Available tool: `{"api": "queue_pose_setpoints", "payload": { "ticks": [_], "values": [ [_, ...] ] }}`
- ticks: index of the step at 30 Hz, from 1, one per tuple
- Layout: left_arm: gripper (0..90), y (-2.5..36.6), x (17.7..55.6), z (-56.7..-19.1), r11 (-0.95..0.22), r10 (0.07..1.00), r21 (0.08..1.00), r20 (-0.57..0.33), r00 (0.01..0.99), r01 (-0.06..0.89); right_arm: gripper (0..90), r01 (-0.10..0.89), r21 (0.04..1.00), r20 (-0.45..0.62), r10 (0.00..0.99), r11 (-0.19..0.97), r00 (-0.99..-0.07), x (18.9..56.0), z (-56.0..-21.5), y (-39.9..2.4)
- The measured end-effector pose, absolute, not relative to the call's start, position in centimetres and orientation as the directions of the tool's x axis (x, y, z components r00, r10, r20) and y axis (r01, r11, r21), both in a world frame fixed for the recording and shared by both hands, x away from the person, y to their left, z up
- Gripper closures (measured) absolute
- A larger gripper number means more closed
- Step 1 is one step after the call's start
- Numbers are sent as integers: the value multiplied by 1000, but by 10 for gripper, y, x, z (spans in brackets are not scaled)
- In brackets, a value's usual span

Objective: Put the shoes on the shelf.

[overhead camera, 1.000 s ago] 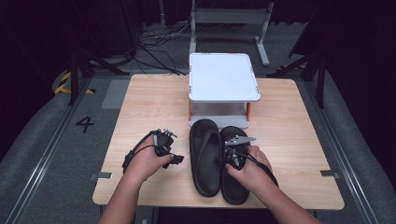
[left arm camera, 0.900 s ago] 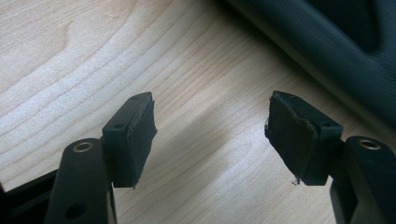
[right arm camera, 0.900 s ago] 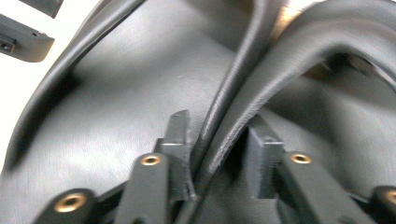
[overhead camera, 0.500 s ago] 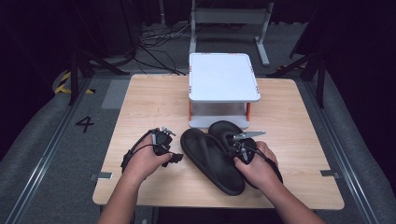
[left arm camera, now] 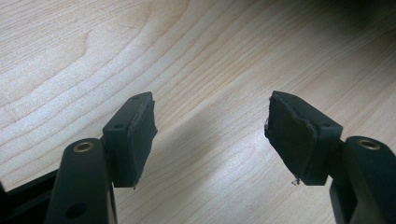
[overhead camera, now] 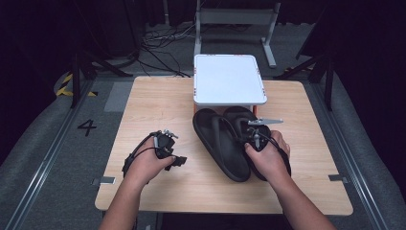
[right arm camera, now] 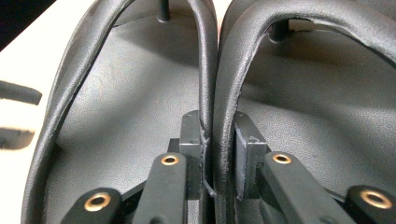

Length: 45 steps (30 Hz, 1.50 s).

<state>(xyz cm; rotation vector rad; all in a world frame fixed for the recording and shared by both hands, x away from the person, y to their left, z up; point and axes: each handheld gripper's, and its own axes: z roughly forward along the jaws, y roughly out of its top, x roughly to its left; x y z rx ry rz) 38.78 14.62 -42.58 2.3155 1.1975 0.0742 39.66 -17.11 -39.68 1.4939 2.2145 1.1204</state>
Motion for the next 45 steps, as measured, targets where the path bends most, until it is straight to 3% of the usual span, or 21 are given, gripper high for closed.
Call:
{"api": "queue_pose_setpoints", "payload": {
  "ticks": [21, 26, 40, 45],
  "values": [
    [332, 136, 393, -424, -492, 748, 479, -196, 634, 728, 771, 706, 708, 284, 912, 9, -296, 444, -398, -161],
    [331, 136, 392, -425, -492, 748, 479, -193, 634, 727, 771, 681, 732, 259, 932, -19, -252, 450, -401, -154],
    [331, 141, 391, -423, -485, 751, 484, -197, 630, 729, 769, 673, 737, 259, 943, -54, -208, 476, -406, -138],
    [331, 139, 390, -423, -486, 747, 484, -203, 633, 728, 763, 659, 745, 304, 931, -101, -201, 486, -409, -135]
  ]
}}
